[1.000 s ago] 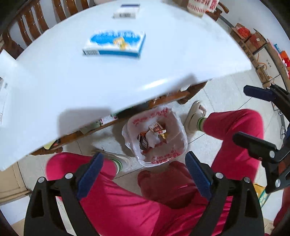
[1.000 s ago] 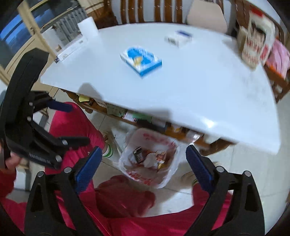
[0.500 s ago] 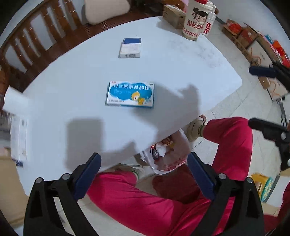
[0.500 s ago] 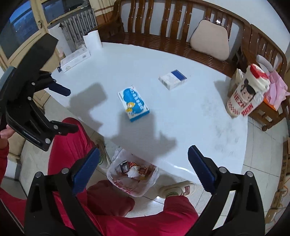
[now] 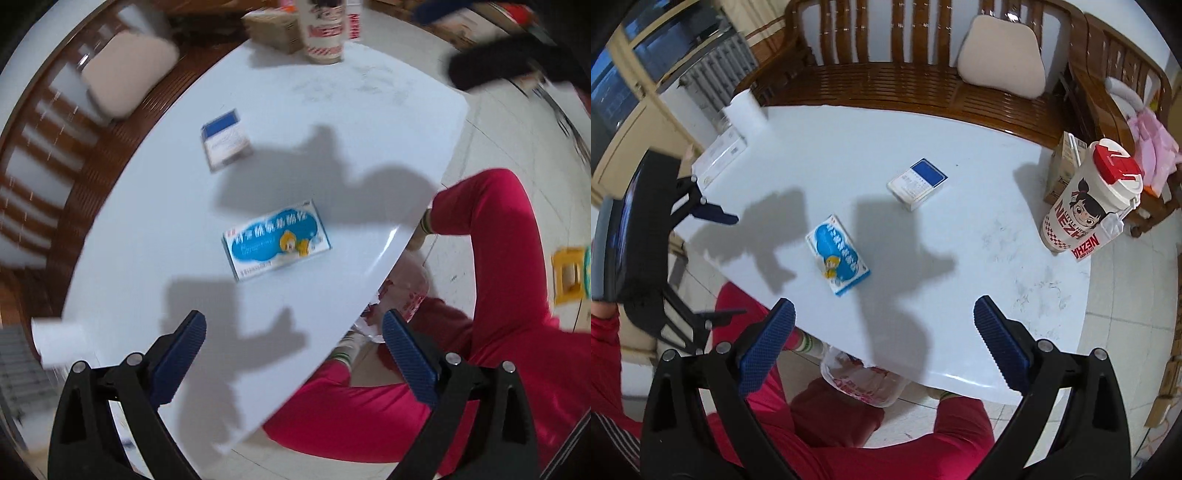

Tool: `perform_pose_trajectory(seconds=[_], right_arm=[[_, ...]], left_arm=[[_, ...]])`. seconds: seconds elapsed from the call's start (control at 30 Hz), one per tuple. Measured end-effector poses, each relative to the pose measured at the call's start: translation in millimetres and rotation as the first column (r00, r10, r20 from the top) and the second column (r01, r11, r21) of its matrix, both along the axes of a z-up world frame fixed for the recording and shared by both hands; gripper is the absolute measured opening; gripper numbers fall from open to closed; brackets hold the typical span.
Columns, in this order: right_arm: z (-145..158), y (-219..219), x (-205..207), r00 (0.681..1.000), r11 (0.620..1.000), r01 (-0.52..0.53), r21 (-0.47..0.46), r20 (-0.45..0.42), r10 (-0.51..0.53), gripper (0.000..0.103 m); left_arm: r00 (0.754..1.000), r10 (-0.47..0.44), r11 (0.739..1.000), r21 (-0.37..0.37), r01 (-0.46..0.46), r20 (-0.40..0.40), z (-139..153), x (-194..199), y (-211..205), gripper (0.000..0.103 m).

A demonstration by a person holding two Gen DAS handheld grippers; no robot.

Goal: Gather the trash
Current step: 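Move both open tools back up over the table, then lower the left tool onto the blue medicine box while the right tool approaches the white box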

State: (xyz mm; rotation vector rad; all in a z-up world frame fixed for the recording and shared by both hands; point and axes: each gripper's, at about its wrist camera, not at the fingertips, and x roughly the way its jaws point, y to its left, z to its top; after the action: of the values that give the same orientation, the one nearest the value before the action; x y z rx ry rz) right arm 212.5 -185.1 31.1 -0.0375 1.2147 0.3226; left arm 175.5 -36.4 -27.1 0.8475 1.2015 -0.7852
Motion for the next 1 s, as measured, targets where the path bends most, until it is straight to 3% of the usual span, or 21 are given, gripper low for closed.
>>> perform_pose_trajectory(seconds=[0.17, 0.43, 0.63, 1.0], right_arm=[[0.2, -1.8, 31.3, 0.997, 0.998, 0.063, 0.006, -0.053, -0.062, 0.095], [-11.0, -5.1, 70.8, 0.977, 0.984, 0.172, 0.035, -0.133, -0.166, 0.095], [-29.9, -9.8, 98.9, 0.935, 0.957, 0.289, 0.010, -0.216, -0.281, 0.095], [-69.2, 4.8, 148.7, 0.905, 0.942, 0.333, -0.044, -0.267, -0.332, 0.095]], left_arm=[[0.985, -0.166, 0.986, 0.026, 0.165, 0.038, 4.3, 3.7, -8.0, 0.093], [0.914, -0.406, 0.912, 0.056, 0.406, 0.002, -17.0, -2.2, -13.7, 0.093], [0.878, -0.477, 0.873, 0.091, 0.479, -0.041, -50.0, 11.4, -19.3, 0.093], [0.819, -0.567, 0.809, 0.124, 0.574, -0.094, -88.8, 27.0, -28.5, 0.093]])
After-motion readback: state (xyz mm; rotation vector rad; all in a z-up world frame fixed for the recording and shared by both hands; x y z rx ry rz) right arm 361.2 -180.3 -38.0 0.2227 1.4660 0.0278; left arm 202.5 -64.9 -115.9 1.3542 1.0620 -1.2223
